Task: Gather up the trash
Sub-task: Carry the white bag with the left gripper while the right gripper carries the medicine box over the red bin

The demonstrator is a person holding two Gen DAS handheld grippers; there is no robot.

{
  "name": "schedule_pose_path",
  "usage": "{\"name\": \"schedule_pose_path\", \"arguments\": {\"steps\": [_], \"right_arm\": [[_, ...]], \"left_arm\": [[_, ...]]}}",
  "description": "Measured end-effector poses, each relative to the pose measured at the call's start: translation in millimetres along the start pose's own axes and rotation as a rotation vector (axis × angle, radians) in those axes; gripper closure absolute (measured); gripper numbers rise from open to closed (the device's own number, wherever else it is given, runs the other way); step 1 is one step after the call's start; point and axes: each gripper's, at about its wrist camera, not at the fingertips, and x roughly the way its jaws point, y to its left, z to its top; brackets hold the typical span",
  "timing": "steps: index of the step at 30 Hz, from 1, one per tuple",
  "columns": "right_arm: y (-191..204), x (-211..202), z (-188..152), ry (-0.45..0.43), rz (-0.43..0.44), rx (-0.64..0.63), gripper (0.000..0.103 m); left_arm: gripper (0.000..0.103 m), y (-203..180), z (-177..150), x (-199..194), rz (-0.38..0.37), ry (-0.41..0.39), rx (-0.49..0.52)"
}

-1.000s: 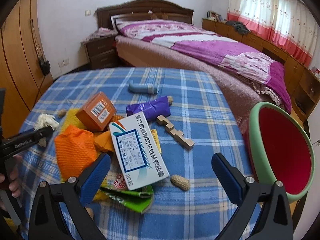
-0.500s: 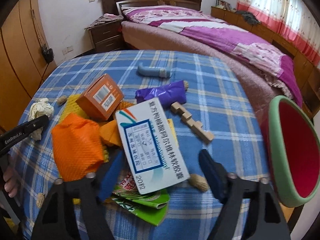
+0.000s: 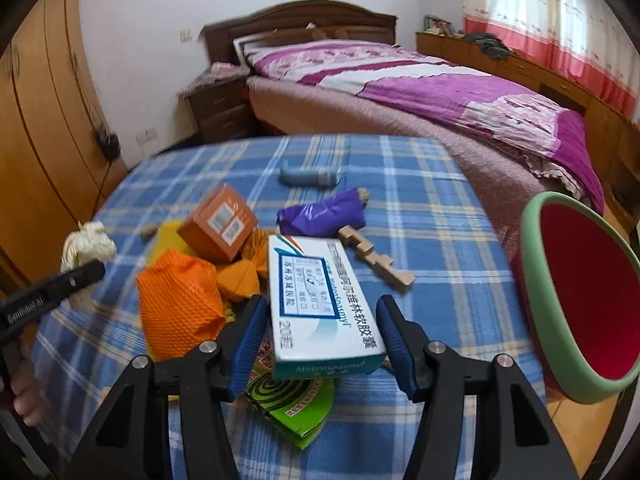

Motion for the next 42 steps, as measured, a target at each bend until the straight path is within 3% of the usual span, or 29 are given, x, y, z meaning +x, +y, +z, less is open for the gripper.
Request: {"name": "schedule_pose_path", "arguments": {"steps": [22, 42], "right_arm": [[-51, -97, -5, -0.201, 0.024, 0.125, 0.045], [-131, -142, -3, -0.293, -0.062, 0.228, 0.045]], "left_arm": [[0.071, -85, -5, -52, -0.1, -0.04, 0.114], [0.071, -193, 4, -41, -0.203, -0.012, 0.266]]}}
